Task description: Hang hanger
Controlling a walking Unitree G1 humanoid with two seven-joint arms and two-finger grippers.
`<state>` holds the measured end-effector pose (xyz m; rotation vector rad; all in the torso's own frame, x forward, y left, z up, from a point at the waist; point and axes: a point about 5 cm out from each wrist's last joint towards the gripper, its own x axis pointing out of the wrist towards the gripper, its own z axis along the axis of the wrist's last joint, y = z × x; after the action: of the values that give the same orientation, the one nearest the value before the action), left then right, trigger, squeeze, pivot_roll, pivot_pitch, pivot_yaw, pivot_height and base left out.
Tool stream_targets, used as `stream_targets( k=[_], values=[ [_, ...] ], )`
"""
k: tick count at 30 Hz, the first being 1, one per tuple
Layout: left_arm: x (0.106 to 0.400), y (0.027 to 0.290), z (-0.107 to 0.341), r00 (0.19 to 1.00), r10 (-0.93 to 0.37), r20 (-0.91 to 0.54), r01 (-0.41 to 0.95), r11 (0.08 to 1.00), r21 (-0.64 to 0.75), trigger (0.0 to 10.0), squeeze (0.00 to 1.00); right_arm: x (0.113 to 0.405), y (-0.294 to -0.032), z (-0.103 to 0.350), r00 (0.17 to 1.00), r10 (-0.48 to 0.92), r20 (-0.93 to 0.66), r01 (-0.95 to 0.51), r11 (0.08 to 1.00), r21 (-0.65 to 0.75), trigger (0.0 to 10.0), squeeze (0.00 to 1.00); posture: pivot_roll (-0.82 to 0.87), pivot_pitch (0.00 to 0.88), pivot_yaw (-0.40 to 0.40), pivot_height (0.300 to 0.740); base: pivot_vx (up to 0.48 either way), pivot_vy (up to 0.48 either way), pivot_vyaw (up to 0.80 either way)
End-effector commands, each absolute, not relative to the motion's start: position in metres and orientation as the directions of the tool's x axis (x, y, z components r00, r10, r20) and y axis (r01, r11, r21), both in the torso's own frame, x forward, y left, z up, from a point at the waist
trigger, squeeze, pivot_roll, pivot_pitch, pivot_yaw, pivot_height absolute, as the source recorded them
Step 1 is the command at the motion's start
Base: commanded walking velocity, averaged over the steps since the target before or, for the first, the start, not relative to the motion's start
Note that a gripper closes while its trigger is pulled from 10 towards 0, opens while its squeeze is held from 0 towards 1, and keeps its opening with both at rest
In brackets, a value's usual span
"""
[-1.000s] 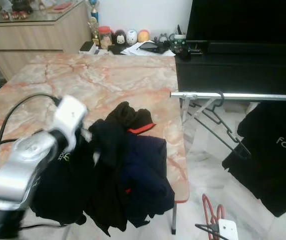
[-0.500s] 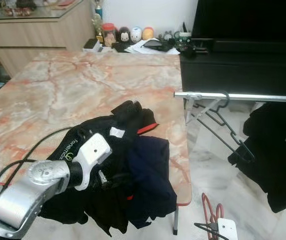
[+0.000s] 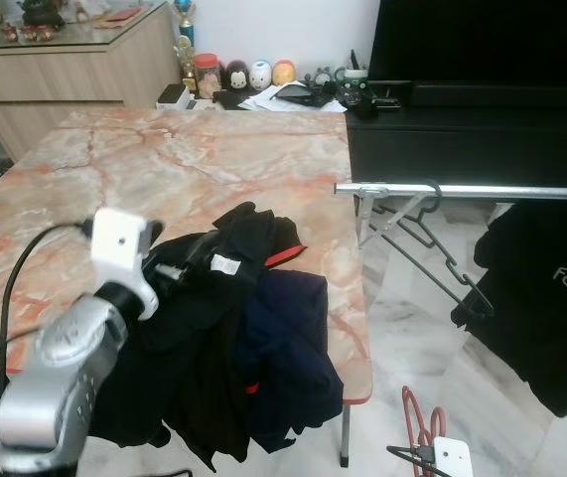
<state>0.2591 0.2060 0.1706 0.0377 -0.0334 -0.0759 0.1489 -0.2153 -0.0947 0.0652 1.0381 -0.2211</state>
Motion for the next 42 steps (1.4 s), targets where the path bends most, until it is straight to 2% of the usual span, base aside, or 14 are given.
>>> stream_targets(
  k=[1,3,14,35,42],
  values=[
    [0.253,0.225,0.164,0.997,0.061,0.051,-0.064,0.995,0.072,10.0,0.0,0.146,-0.218,-0.095,0.494,-0.163,-0.854,0.233,0.971,-0.05,10.0,0.0,0.0,0.0,0.002,0.74,0.0,0.0,0.0],
    [0.247,0.229,0.161,0.993,0.099,0.067,-0.104,0.992,0.067,10.0,0.0,0.145,-0.218,-0.095,0.496,-0.164,-0.853,0.234,0.971,-0.05,10.0,0.0,-0.01,0.0,-0.003,0.74,0.0,0.0,0.0],
    [0.253,0.214,0.156,0.991,0.073,0.112,-0.077,0.997,0.025,10.0,0.0,0.14,-0.219,-0.096,0.497,-0.17,-0.851,0.238,0.97,-0.055,10.0,0.0,-0.02,0.0,-0.008,0.74,0.0,0.0,0.0],
    [0.256,0.212,0.155,0.99,0.06,0.129,-0.063,0.998,0.02,10.0,0.0,0.14,-0.216,-0.097,0.497,-0.168,-0.851,0.239,0.97,-0.052,10.0,0.0,-0.02,0.0,0.001,0.74,0.0,0.0,0.0],
    [0.256,0.212,0.155,0.989,0.057,0.133,-0.061,0.998,0.019,10.0,0.0,0.14,-0.216,-0.097,0.499,-0.167,-0.85,0.237,0.97,-0.052,10.0,0.0,-0.02,0.0,0.0,0.74,-0.244,0.0,0.0]
  ],
)
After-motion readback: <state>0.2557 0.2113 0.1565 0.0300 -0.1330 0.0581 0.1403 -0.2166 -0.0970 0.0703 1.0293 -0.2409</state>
